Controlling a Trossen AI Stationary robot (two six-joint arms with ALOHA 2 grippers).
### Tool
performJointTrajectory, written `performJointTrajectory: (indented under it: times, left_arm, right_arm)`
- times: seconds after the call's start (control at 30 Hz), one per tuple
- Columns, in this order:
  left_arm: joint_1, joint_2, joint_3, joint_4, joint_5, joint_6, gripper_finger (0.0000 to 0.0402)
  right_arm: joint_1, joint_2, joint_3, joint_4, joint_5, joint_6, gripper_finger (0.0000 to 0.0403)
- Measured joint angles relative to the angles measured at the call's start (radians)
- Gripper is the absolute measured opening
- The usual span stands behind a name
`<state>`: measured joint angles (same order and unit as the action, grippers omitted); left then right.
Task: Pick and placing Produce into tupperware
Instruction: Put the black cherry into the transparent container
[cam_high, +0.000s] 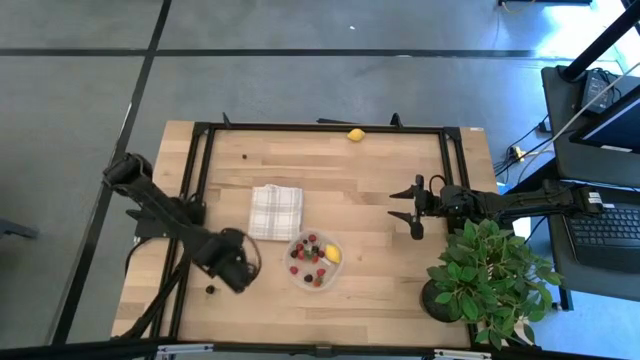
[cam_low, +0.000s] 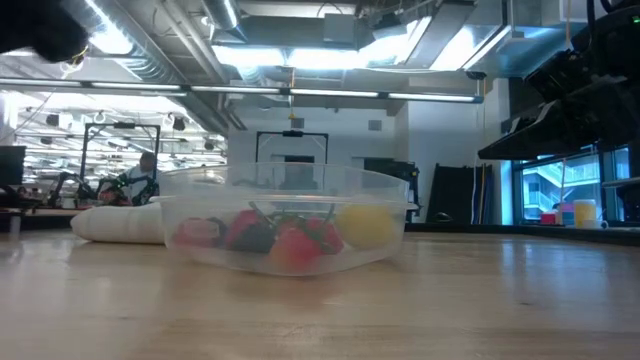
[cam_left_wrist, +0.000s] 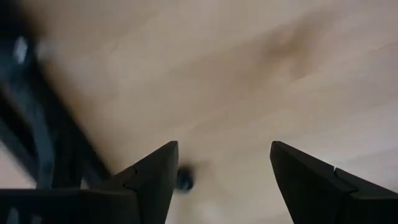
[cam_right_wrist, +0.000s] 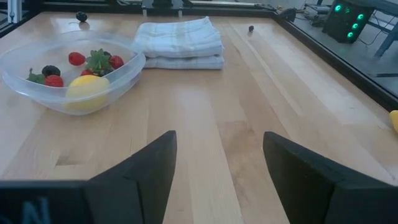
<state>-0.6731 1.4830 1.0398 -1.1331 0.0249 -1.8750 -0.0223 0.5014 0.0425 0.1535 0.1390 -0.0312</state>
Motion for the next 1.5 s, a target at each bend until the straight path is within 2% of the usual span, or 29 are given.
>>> performJointTrajectory:
  times: [0.1,0.2,0.37,0.53,1.0,1.5]
  left_arm:
    - [-0.069,0.000,-0.033,0.030,0.082,-0.128,0.0247]
    - [-0.132,0.000,-0.071,0.101,0.132,-0.183,0.0247]
    - [-0.204,0.000,-0.129,0.225,0.129,-0.289,0.0247]
    - [-0.237,0.000,-0.183,0.258,0.110,-0.338,0.0247]
    - [-0.240,0.001,-0.302,0.400,0.113,-0.344,0.0247]
    - [-0.277,0.003,-0.313,0.427,0.109,-0.315,0.0247]
  right_arm:
    - [0.000,0.000,0.000,0.000,0.000,-0.001,0.0241]
    - [0.000,0.000,0.000,0.001,0.000,-0.003,0.0241]
    - [0.000,0.000,0.000,0.001,0.000,-0.002,0.0241]
    - [0.000,0.000,0.000,0.001,0.000,-0.001,0.0241]
    - [0.000,0.000,0.000,0.001,0.000,0.023,0.0241]
    - [0.000,0.000,0.000,0.000,0.000,0.023,0.0241]
